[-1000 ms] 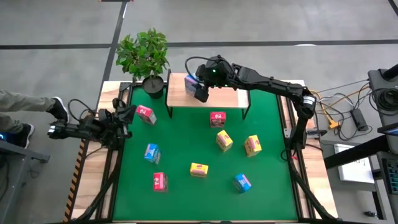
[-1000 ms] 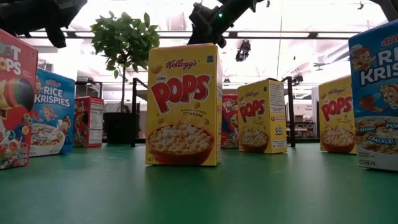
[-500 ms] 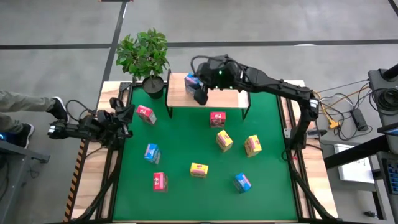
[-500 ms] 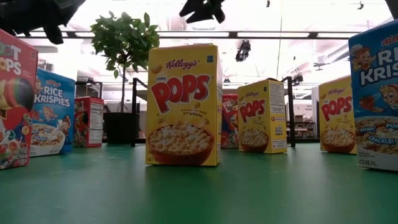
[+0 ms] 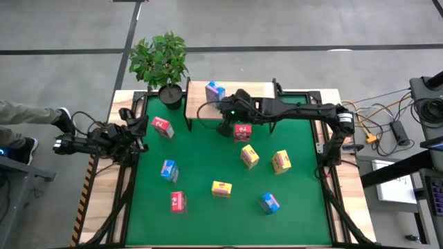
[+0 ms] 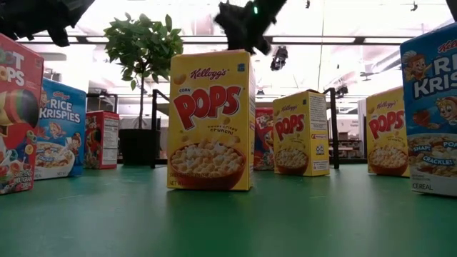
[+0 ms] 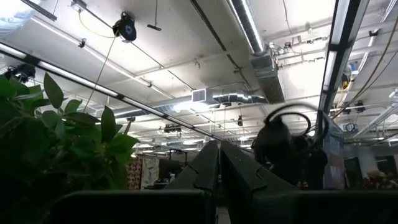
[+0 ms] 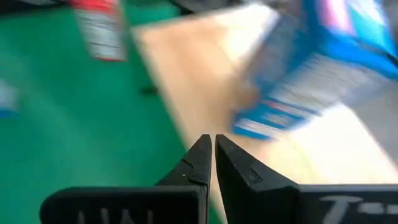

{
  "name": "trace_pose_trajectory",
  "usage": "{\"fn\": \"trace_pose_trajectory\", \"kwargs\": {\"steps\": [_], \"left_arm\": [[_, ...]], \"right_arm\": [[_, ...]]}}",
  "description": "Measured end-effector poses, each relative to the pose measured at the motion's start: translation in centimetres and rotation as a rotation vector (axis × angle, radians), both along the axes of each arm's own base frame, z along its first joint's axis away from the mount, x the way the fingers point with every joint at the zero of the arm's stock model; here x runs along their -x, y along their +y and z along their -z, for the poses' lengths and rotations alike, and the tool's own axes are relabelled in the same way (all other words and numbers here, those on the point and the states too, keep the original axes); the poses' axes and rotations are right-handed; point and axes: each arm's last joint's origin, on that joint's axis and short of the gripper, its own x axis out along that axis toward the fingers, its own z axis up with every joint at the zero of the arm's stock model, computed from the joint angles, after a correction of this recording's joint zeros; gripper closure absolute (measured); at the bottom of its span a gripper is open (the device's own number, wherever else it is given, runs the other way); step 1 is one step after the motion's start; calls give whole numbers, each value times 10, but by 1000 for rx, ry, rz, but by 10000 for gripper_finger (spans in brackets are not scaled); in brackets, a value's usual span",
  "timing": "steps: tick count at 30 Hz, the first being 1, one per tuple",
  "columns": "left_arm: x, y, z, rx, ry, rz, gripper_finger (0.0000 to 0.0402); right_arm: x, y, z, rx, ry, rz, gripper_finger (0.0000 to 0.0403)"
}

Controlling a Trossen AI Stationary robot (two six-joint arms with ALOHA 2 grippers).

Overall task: Stack cereal on shelf
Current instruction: Put the middle blue cereal box on the shelf

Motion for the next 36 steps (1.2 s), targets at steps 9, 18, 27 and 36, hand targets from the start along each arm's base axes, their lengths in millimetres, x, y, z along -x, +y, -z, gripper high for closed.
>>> {"fn": "trace_pose_trajectory", "kwargs": {"steps": [9,18,27,36], "left_arm": [[0,0,0,-1,-2,-2,402],[0,0,0,-1,-2,-2,402],[0,0,0,-1,2,-2,402],[0,0,0,-2,7,-2,402]], "right_arm": [[2,-38,11,89,-50,80,390],[-1,-57,-1,146,-171,48,390],[3,-56,14,36,-85,43,390],[-14,-48,44,-20,-150,-54,390]]}}
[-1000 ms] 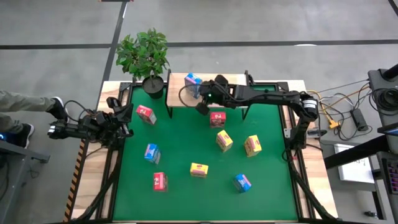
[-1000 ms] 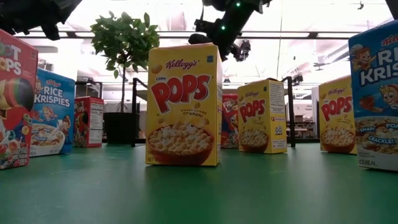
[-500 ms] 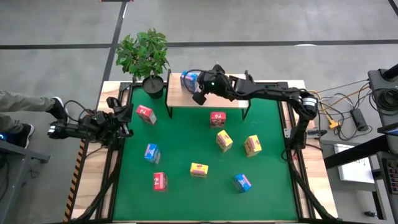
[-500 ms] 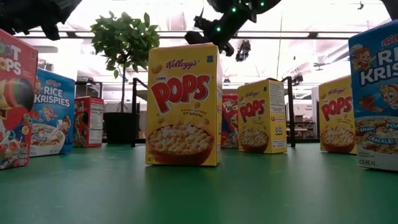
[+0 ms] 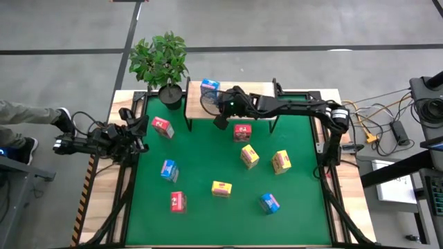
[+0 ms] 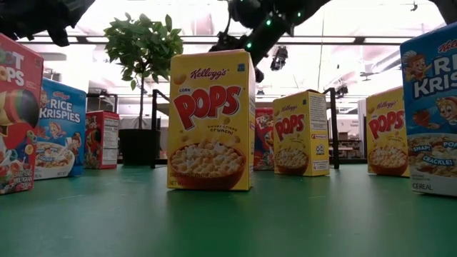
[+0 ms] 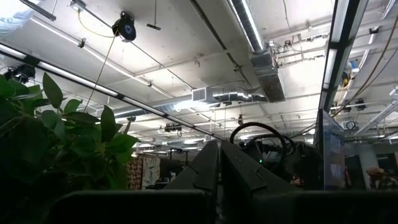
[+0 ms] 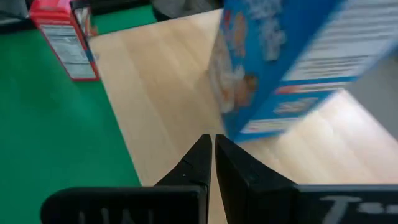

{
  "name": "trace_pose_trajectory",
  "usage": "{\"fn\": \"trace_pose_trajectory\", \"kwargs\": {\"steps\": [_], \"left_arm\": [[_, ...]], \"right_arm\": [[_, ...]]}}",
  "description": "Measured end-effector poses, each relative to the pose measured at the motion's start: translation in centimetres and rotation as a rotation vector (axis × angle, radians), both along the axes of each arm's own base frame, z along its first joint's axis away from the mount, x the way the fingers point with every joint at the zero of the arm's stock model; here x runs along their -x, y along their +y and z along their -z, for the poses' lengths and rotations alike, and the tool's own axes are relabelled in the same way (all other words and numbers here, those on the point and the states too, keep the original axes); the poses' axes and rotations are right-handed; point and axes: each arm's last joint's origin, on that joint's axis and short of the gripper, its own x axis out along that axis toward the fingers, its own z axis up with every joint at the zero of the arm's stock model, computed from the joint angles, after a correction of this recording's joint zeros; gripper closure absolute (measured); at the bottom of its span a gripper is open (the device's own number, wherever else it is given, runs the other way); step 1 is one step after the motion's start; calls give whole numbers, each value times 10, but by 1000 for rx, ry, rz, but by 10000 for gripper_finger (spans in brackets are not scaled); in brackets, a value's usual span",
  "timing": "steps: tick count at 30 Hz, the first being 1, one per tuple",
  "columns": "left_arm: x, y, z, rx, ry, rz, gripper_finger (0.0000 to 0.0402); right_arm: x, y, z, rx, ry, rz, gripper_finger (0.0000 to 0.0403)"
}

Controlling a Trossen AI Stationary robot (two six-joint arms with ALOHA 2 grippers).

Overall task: Stack cereal on shelf
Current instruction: Put the middle blue cereal box on the shelf

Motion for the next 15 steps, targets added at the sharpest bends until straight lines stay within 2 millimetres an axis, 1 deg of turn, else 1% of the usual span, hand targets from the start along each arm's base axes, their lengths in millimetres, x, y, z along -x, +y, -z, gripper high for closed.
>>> {"fn": "trace_pose_trajectory", "kwargs": {"steps": [7,10,15], "left_arm": [[0,0,0,1,0,0,402],[0,0,0,1,1,0,402],[0,0,0,1,1,0,402]], "right_arm": [[-12,-8,14,75,-86,-8,390],[-17,-10,14,102,-107,-8,390],[-18,-18,15,157,-124,16,390]]}}
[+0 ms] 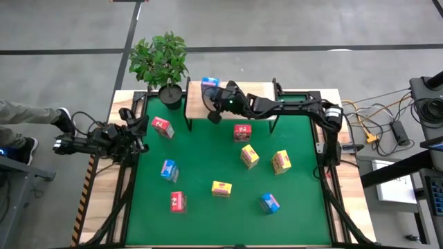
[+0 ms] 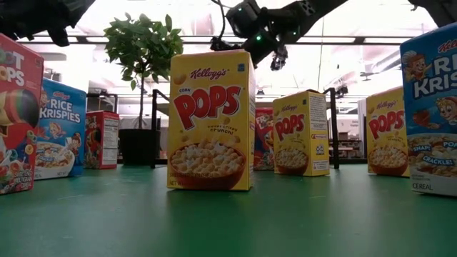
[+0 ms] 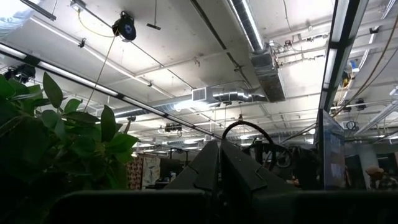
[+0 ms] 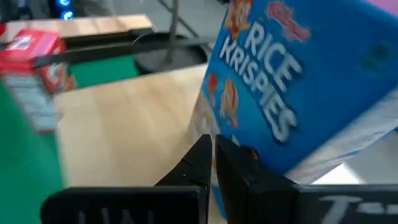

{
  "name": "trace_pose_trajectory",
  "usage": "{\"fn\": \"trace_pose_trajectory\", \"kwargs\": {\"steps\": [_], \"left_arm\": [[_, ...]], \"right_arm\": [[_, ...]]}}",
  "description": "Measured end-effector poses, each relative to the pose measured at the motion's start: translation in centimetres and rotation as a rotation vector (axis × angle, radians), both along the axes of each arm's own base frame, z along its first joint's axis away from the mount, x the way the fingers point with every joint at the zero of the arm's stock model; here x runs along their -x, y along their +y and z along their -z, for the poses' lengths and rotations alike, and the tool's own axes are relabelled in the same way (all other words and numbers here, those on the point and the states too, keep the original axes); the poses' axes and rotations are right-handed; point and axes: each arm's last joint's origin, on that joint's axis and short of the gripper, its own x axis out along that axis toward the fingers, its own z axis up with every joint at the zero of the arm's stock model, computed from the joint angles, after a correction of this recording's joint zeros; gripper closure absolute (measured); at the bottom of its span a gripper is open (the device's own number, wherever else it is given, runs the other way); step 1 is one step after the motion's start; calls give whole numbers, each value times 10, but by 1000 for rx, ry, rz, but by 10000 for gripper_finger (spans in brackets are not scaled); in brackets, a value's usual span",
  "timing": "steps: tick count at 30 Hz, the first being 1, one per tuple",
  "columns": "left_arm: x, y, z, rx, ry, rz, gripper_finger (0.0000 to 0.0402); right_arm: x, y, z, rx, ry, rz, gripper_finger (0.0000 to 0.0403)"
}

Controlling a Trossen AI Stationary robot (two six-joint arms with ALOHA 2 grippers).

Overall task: Stack cereal on shelf
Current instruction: Put the middle blue cereal box on the shelf

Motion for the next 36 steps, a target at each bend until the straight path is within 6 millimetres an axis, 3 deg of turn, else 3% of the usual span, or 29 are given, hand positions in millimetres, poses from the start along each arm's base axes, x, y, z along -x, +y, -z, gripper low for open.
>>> {"fn": "trace_pose_trajectory", "kwargs": {"steps": [11,18,24,30,36], "left_arm": [[0,0,0,0,0,0,402],[0,0,0,0,0,0,402],[0,0,0,1,0,0,402],[0,0,0,1,0,0,402],[0,0,0,1,0,0,402]], "right_arm": [[0,-16,5,33,-13,29,390],[5,-4,-4,22,14,5,390],[26,6,-22,-62,100,27,390],[45,-15,-28,-106,118,115,390],[49,-38,-24,-101,83,164,390]]}}
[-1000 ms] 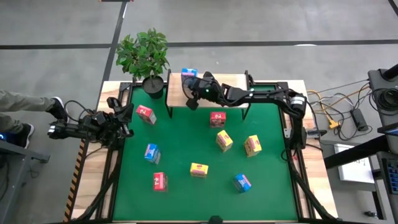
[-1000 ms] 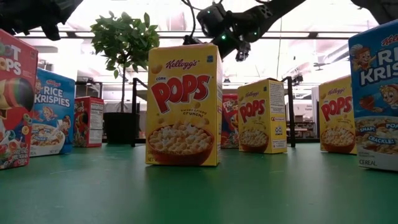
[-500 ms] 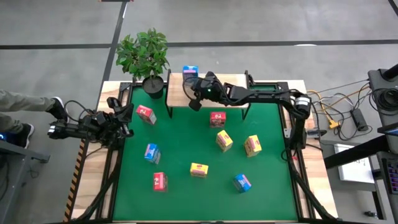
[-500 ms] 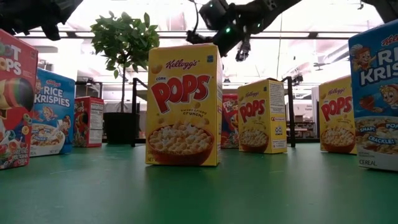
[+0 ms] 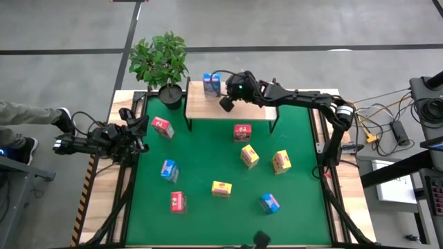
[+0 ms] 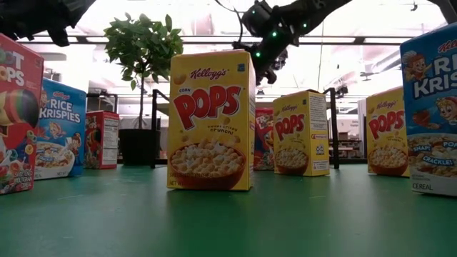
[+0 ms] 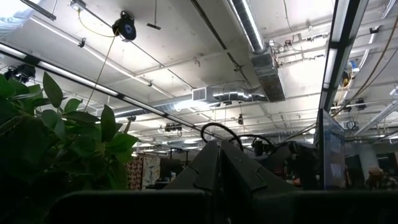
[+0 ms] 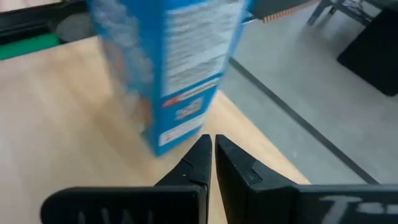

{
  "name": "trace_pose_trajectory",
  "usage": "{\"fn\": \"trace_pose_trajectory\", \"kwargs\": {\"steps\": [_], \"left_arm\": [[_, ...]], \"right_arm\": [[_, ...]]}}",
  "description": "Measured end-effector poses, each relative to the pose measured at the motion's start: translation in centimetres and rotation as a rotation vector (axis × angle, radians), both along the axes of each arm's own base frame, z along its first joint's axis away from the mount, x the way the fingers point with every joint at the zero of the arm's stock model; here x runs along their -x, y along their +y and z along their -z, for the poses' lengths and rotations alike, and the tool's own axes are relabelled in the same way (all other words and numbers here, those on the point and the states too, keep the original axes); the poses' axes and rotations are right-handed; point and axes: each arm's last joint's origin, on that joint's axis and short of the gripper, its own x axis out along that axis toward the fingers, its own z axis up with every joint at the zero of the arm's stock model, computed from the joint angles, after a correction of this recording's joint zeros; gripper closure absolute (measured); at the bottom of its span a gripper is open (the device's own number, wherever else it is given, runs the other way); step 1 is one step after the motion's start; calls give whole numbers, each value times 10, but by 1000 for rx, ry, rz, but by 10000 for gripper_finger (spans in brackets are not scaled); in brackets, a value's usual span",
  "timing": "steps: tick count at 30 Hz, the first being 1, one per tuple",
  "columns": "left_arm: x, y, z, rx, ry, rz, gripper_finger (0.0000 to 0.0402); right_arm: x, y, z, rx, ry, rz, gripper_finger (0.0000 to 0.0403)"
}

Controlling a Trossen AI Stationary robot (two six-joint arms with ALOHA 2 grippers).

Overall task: Stack cereal on shelf
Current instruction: Put the middle blue cereal box on the shelf

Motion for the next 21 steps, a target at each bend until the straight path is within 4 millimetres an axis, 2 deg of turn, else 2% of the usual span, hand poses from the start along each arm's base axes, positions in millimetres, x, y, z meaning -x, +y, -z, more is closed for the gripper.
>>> {"fn": "trace_pose_trajectory", "kwargs": {"steps": [12,16,21], "left_arm": [[0,0,0,0,1,0,402],[0,0,0,0,1,0,402],[0,0,0,-1,4,0,402]], "right_arm": [[-17,-9,9,33,-116,-69,390],[-16,-8,15,4,-68,-73,390],[-15,4,25,-75,18,-86,390]]}}
